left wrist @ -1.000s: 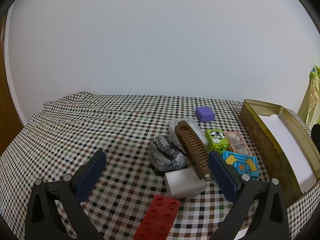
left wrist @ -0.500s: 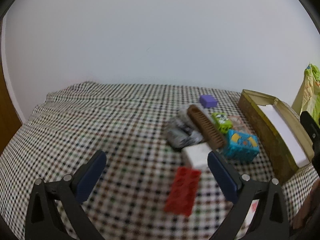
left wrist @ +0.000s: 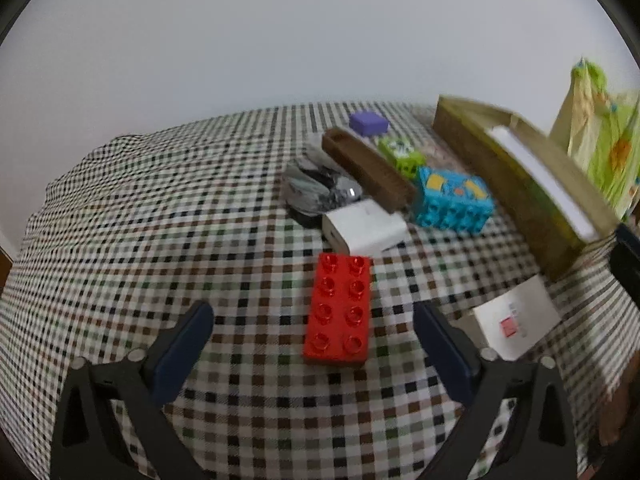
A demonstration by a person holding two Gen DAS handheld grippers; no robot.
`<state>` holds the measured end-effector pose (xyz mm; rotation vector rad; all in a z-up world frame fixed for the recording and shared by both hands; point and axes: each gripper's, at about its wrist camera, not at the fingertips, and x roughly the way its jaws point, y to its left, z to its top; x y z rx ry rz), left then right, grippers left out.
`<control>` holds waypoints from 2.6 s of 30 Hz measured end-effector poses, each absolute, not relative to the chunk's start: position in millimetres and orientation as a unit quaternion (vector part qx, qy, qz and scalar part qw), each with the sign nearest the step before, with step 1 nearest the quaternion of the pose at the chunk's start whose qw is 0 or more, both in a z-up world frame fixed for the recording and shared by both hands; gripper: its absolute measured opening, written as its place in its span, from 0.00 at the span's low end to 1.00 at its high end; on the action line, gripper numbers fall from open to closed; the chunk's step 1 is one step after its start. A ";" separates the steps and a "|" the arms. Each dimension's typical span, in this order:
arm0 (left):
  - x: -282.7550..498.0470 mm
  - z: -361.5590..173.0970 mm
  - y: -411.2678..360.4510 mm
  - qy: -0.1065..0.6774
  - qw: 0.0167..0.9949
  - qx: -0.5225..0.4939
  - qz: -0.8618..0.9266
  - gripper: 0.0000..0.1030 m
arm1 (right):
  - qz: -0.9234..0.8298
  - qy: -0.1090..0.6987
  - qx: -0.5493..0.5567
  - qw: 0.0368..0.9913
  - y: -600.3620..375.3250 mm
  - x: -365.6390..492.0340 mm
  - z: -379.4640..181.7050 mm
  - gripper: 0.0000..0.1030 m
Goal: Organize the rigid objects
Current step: 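Grasp the beige paper box with the right tool while the left tool grasps the red Lego brick, then carry the box with the right tool into the tin tray while the left tool drops the red brick there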
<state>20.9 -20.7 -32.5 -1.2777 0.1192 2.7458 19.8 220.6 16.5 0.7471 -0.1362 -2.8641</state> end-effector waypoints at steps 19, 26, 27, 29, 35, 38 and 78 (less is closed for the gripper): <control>23.1 -40.6 -51.0 -0.026 0.061 -0.421 0.905 0.30 | -0.916 0.006 0.385 0.110 139.6 2.1 -22.2 0.99; 32.3 -34.1 -69.0 -0.035 0.041 -0.413 0.909 0.30 | -0.902 0.000 0.417 0.116 120.9 -16.6 -30.7 0.99; 33.6 -33.2 -70.7 -0.033 0.036 -0.411 0.910 0.30 | -0.900 0.000 0.421 0.115 119.8 -18.5 -32.9 0.98; 34.9 -32.6 -74.4 -0.034 0.028 -0.409 0.911 0.30 | -0.897 0.014 0.429 0.109 115.7 -20.8 -37.4 0.83; 41.1 -28.8 -69.1 -0.045 0.018 -0.399 0.916 0.30 | -0.900 0.016 0.413 0.134 122.3 -12.1 -31.4 0.49; 43.6 -20.6 -64.1 -0.046 0.015 -0.383 0.923 0.30 | -0.914 0.004 0.379 0.147 129.5 -5.0 -18.2 0.49; -47.7 8.4 186.4 -0.015 0.160 -0.326 0.932 0.30 | -0.962 0.027 0.263 -0.073 297.0 -84.2 10.7 0.49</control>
